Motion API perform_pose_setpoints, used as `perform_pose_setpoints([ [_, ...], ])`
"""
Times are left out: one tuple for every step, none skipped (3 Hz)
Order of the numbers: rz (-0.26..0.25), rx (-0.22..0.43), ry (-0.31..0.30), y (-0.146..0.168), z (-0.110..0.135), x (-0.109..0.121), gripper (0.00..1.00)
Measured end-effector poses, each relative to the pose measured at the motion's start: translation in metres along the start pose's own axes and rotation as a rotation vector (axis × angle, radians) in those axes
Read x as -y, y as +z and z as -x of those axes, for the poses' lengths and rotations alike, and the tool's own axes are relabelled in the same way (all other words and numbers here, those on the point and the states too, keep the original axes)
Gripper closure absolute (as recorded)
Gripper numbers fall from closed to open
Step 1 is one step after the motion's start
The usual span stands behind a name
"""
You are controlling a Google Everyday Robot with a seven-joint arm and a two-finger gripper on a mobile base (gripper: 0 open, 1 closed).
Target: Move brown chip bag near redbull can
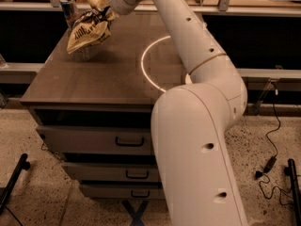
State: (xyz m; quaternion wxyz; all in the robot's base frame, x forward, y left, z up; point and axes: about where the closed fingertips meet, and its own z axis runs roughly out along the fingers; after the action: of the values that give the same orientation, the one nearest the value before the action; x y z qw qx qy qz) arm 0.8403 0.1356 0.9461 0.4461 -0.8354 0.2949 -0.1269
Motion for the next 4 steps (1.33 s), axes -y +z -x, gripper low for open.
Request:
perform_pose_setpoints([
  [0.026, -0.017, 0.047, 0.022, 0.002, -0.005, 1.0],
  [0.031, -0.031, 0.091, 0.031, 0.001, -0.006, 1.0],
  [0.008, -0.012, 0.143, 0.037, 0.001, -0.005, 1.0],
  [-0.003, 0.016, 0.18, 0.044, 0.002, -0.006, 0.82],
])
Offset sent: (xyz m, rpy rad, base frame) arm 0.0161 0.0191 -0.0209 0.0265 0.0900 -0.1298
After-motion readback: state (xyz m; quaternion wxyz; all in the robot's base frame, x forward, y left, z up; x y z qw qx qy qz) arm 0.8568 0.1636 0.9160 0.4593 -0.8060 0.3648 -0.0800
